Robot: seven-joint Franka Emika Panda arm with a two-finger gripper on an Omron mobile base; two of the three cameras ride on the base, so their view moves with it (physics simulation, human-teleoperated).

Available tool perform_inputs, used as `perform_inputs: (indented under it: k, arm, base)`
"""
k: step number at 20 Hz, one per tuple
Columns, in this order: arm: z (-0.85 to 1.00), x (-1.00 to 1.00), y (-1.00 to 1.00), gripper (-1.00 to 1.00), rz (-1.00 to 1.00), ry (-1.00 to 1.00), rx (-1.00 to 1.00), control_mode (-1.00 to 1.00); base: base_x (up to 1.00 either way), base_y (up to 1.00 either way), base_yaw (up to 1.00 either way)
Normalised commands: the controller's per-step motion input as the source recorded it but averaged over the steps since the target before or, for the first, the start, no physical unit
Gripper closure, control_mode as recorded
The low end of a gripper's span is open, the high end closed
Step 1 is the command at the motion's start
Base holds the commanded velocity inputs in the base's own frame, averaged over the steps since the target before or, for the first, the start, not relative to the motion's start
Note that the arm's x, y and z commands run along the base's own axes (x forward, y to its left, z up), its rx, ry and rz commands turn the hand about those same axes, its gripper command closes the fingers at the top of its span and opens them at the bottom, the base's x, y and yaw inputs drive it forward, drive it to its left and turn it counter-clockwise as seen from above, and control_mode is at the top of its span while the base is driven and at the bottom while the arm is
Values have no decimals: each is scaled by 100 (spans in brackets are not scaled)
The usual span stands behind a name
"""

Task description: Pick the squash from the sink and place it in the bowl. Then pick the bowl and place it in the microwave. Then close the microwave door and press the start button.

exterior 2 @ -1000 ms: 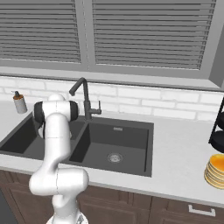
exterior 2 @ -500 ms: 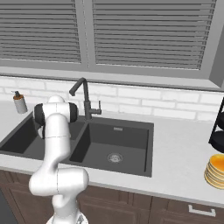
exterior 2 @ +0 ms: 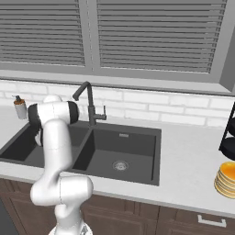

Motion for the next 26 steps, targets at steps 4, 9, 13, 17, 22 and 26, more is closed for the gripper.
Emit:
perform_inputs:
  k: [4, 9, 13, 17, 22, 26]
  arm:
    - [100, -51, 0, 100, 0, -5, 0, -100]
    - [100, -40, 0, 100, -1, 0, 2, -100]
    - [100, -28, 0, 100, -4, 3, 4, -100]
    - [100, -33, 3, 100, -4, 5, 4, -100]
    - [68, -32, 66, 100, 0, 0, 0, -100]
    - [49, -16, 99, 100, 0, 0, 0, -100]
  base:
    - [0, 0, 0]
    - [0, 0, 0]
    - [0, 0, 0]
    - [0, 0, 0]
    - [0, 0, 0]
    - [0, 0, 0]
